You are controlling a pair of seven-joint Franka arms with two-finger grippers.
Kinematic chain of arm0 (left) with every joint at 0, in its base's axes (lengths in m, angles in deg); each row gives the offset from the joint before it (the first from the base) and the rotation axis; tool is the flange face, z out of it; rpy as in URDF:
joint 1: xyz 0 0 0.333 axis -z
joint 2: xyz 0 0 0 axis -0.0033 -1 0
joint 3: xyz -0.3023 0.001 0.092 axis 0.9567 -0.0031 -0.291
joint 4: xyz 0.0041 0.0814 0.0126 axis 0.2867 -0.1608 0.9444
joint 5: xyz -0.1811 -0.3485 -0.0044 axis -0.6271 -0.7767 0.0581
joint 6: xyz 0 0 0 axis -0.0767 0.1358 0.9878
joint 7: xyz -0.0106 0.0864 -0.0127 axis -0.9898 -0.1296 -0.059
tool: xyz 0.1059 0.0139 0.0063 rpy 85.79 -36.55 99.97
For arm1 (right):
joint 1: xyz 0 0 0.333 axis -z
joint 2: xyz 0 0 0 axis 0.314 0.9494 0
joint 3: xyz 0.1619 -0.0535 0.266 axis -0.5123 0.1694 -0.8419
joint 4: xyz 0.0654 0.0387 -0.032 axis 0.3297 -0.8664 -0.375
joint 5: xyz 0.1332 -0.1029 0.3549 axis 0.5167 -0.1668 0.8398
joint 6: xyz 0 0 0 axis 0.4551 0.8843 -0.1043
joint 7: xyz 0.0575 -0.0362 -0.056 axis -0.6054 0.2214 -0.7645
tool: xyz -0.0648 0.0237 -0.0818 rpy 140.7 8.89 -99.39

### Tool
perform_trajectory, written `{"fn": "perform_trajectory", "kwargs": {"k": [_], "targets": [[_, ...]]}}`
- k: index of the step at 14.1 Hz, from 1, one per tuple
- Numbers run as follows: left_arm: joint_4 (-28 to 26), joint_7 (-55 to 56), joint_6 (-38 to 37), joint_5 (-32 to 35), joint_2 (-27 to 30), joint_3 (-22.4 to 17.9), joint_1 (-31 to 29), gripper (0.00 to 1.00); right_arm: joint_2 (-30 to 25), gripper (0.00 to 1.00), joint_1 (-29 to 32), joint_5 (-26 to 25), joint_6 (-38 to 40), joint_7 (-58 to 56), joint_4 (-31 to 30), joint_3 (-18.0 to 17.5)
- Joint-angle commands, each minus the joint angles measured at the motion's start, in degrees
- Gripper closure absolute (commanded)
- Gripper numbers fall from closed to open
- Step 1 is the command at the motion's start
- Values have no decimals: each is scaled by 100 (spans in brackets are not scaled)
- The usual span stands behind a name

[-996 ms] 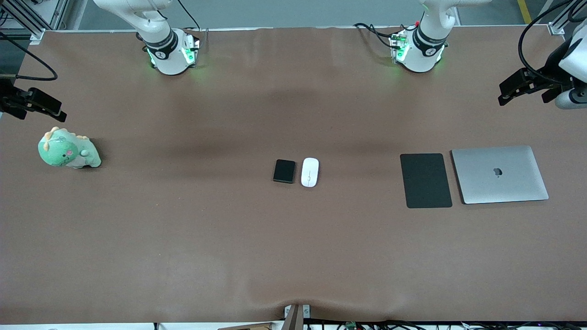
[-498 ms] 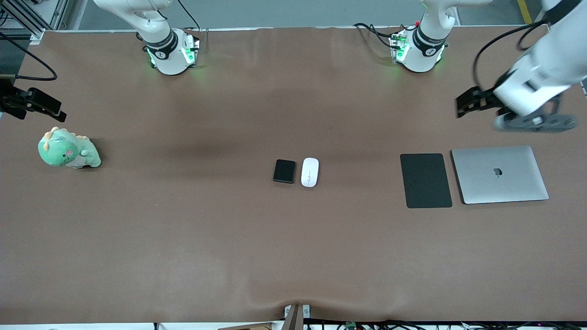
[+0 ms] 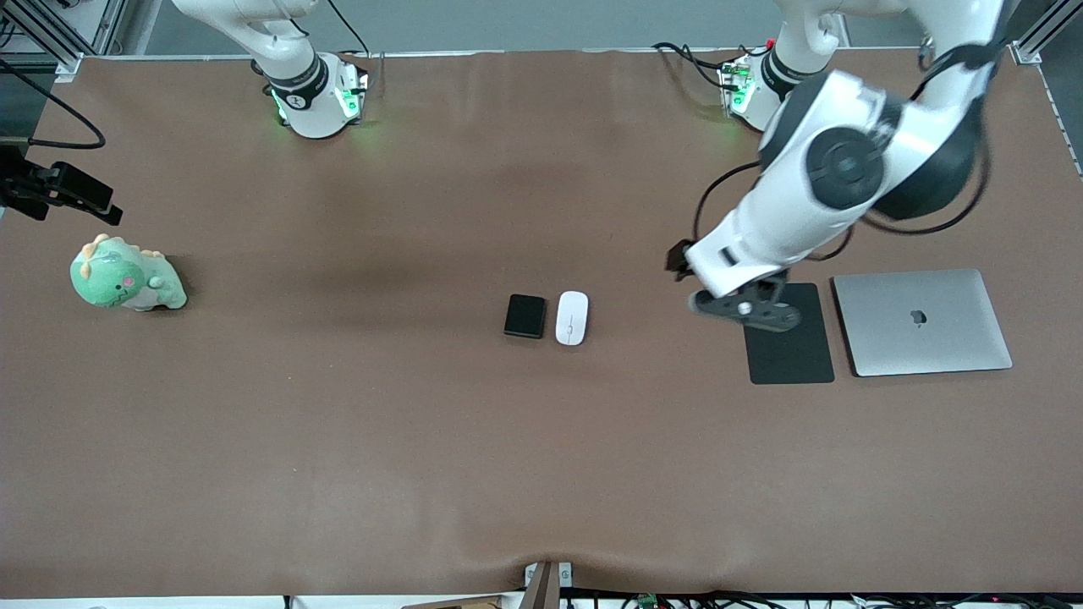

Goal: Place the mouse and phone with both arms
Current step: 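Lower the left gripper and grasp the white mouse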

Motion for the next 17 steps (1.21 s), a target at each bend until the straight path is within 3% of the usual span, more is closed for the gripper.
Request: {"fn": "perform_trajectory", "kwargs": {"k": [1, 7, 14, 17], "targets": [[158, 497, 755, 307, -722, -17, 466, 0, 25, 0, 44, 4, 61, 42, 76, -30], [175, 1612, 1908, 896, -1927, -78, 1267, 0, 25, 0, 44, 4, 69, 42, 76, -30], [175, 2413, 2419, 1055, -2367, -87, 1514, 0, 25, 0, 44, 4, 69, 42, 76, -30], [184, 2528, 2577, 1064, -2499, -280, 1707, 0, 25, 0, 44, 4, 69, 42, 76, -30]]}}
